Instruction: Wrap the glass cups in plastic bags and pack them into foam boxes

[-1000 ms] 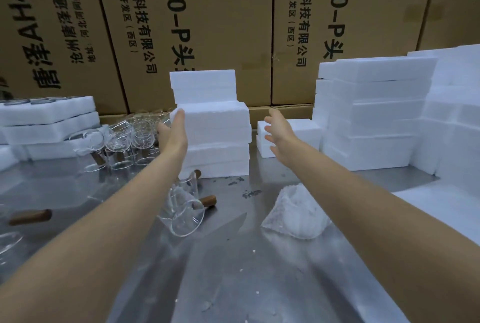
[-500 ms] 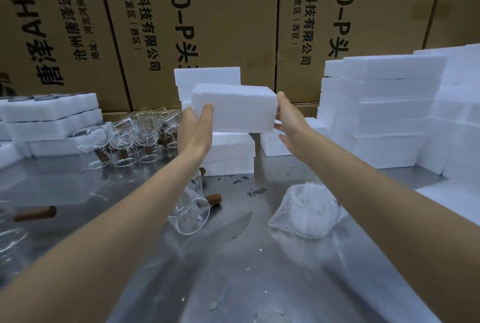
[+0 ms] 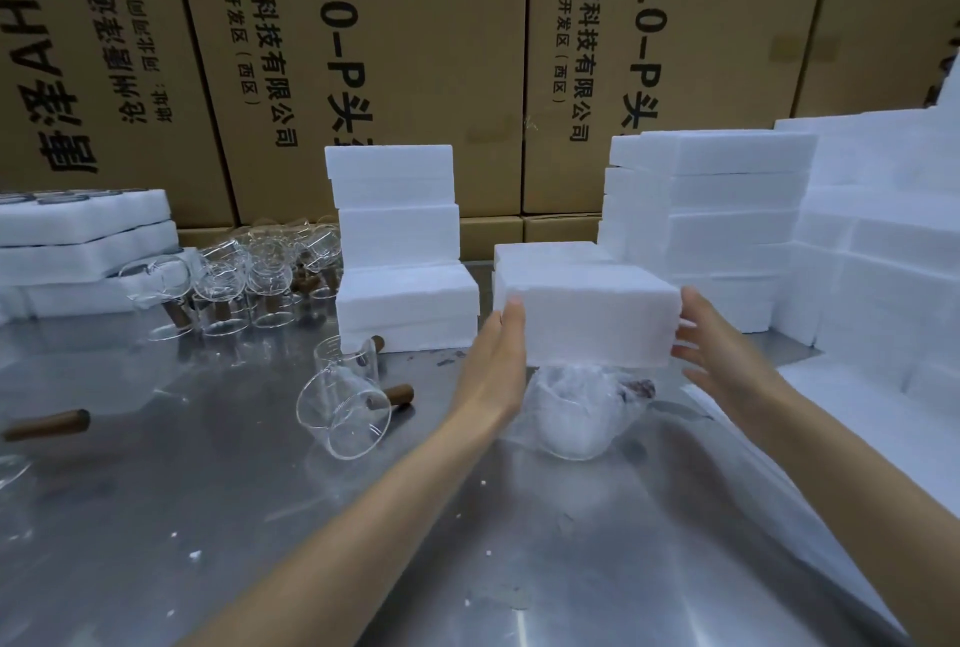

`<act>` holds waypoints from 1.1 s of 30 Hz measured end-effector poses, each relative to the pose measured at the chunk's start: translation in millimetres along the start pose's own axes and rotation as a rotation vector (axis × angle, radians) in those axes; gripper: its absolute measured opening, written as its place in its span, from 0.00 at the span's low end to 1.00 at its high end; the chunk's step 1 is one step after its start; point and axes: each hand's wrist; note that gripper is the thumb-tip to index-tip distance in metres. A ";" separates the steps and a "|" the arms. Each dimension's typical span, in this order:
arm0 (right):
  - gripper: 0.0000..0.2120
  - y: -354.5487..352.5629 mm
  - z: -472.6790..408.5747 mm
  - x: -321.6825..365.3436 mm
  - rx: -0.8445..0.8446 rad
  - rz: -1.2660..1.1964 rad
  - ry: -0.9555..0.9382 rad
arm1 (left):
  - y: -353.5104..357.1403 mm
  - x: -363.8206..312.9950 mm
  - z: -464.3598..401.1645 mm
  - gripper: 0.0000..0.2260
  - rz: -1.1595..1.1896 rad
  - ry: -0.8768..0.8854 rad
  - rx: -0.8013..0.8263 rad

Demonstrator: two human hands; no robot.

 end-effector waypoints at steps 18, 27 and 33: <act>0.19 1.9 13.5 -22.0 -0.290 0.254 -0.172 | -0.2 23.8 26.5 0.22 -0.093 -0.054 -0.099; 0.23 -12.4 12.6 -18.7 -0.314 0.337 -0.170 | -8.0 21.9 -10.8 0.46 0.267 -0.102 0.110; 0.21 -11.9 12.4 -22.7 -0.262 0.277 -0.124 | -1.7 31.3 -27.5 0.28 0.236 0.029 0.291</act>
Point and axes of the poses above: each hand's wrist, its own z-axis away from the middle knuckle, its own y-axis out of the palm, x = y × z, and after that the axes turned 13 degrees about -x, right-handed
